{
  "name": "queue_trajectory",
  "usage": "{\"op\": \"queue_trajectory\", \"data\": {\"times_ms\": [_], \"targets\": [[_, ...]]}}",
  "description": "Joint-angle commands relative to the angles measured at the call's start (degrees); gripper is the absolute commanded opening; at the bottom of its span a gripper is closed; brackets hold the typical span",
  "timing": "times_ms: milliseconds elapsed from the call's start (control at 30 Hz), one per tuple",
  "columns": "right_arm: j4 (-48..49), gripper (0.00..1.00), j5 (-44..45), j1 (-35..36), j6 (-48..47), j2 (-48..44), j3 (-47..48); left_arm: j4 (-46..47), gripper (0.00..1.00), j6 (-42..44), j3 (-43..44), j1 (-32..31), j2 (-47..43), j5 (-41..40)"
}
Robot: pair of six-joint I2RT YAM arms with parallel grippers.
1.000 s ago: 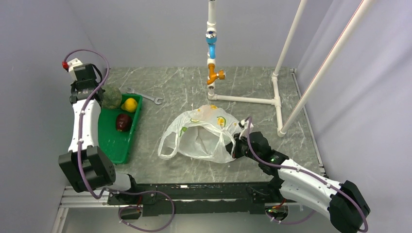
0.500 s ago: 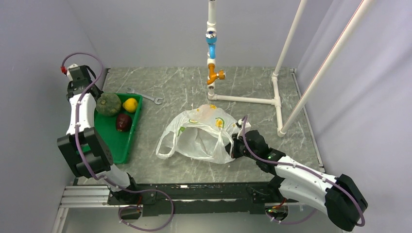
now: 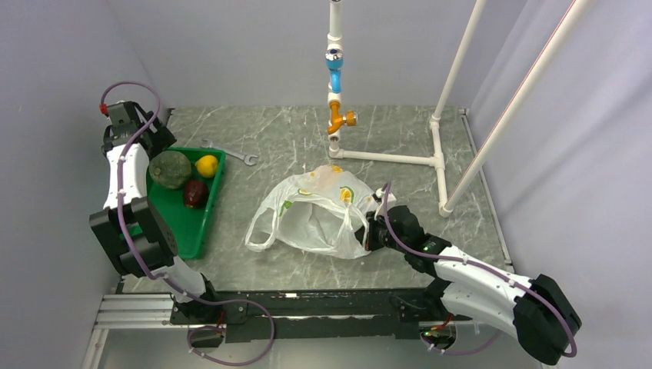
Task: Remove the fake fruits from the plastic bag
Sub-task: Place the fake fruit in the bin, then adjust the plastic bag at the center of the board.
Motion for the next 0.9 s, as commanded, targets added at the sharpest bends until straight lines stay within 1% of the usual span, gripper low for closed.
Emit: {"op": "queue_trajectory", "data": {"times_ms": [0, 133, 200, 300, 433, 533, 600, 700, 733, 767, 867], "targets": [[3.1, 0.0, -0.2, -0.1, 0.6, 0.2, 2.4, 0.9, 0.99, 0.4, 0.5, 0.1, -4.4, 2.5], [2.7, 0.0, -1.6, 0.0, 0.8, 1.7, 3.9, 4.2, 1.0, 1.6, -1.4, -0.3, -9.5, 7.4], [1.4, 0.0, -1.7, -0.1, 0.2, 1.2, 4.2, 7.3, 0.99, 2.0, -3.3, -0.6, -12.2, 12.6], [-1.1, 0.0, -0.4, -0.1, -0.7, -1.0, 4.4, 11.5, 0.93, 3.6, -5.7, -1.9, -14.9, 20.8], [-1.3, 0.0, 0.1, -0.1, -1.7, -3.2, 3.5, 11.7, 0.92, 4.6, -6.1, -4.3, -17.3, 25.2], [0.8, 0.0, -0.4, -0.1, 0.5, -5.7, 0.6, 14.8, 0.91, 5.7, -9.0, -8.2, -20.2, 27.4], [5.6, 0.0, -3.4, -0.4, 3.1, -9.1, -3.5, 16.5, 0.91, 6.3, -10.1, -12.2, -21.1, 29.5], [10.8, 0.0, -5.7, -0.7, 6.9, -10.9, -8.4, 16.2, 0.91, 9.4, -9.8, -20.8, -21.9, 31.0], [11.1, 0.0, -5.6, -0.9, 7.9, -10.7, -8.8, 16.0, 0.91, 10.8, -10.1, -24.4, -22.5, 30.6], [11.8, 0.0, -5.9, -1.1, 9.1, -10.4, -9.3, 15.8, 0.9, 13.1, -10.3, -29.2, -23.1, 29.7], [14.5, 0.0, -7.8, -2.6, 12.1, -11.0, -11.9, 14.2, 0.91, 17.4, -10.5, -39.7, -24.4, 24.5]]}}
